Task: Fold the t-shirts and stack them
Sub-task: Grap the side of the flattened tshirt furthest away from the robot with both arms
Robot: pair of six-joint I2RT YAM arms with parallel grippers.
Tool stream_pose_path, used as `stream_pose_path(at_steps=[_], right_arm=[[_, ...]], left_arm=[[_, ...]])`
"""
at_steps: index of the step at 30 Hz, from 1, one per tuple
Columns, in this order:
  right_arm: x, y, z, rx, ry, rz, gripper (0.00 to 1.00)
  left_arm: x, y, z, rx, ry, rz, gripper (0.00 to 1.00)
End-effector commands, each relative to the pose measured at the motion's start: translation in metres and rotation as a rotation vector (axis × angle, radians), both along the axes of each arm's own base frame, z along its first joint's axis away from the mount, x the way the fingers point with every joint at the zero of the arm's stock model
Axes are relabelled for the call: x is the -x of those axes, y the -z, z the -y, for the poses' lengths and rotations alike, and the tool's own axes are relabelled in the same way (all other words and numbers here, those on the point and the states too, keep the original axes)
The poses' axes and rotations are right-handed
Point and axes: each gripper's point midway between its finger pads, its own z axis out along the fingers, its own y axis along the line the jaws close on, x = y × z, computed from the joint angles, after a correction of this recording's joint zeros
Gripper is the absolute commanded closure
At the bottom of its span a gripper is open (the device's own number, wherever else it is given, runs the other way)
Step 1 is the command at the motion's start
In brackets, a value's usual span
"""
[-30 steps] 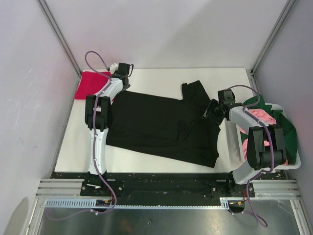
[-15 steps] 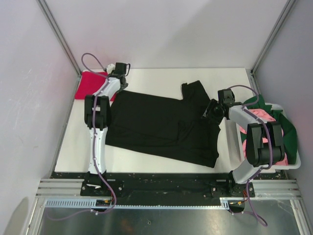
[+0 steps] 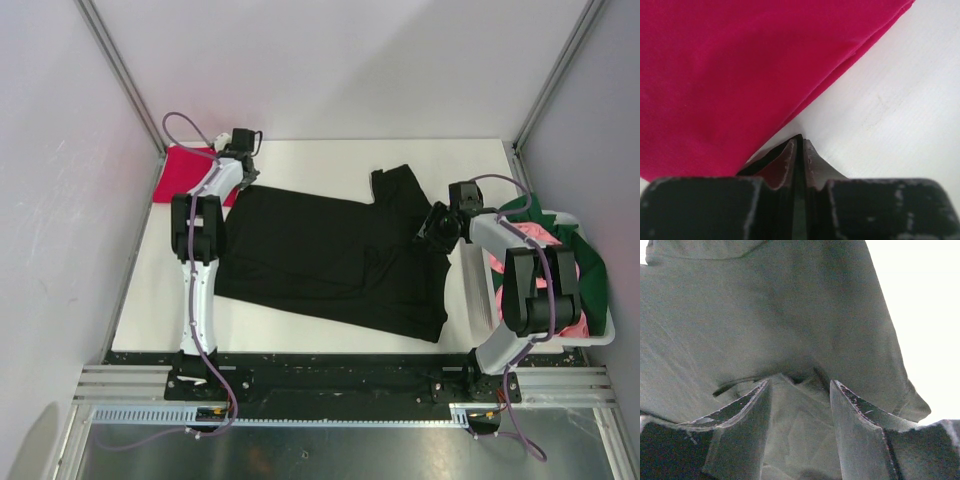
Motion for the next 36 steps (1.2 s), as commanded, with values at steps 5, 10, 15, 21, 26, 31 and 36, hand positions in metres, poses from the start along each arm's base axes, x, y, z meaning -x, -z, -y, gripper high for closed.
stream_pose_path(at_steps=[5,10,15,21,26,31,36], right_arm=[[-0.058,-0.028,0.006,0.026,0.046,0.157,0.46],[-0.098,-0.037,0.017,0.066,0.121,0.249,0.46],[-0.14,-0.025,0.024,0.092,0.168,0.286,0.44],[-0.183,-0.011,0.031,0.136,0.184,0.275,0.43],[-0.207,-0.008,0.038,0.192,0.176,0.258,0.41],[-0.226,-0.004,0.039,0.219,0.154,0.233,0.39],[-0.238,0.006,0.031,0.23,0.115,0.191,0.4]], left_arm=[[-0.011,-0.04,0.001,-0.001,0.042,0.06,0.99],[-0.009,-0.052,0.001,-0.019,0.074,0.067,1.0],[-0.005,-0.056,0.007,-0.037,0.116,0.057,1.0],[0.0,-0.053,0.009,-0.055,0.146,0.037,1.0],[0.001,-0.053,0.01,-0.06,0.162,0.031,1.0],[0.001,-0.052,0.01,-0.061,0.165,0.03,1.0],[0.001,-0.049,0.01,-0.056,0.164,0.026,1.0]])
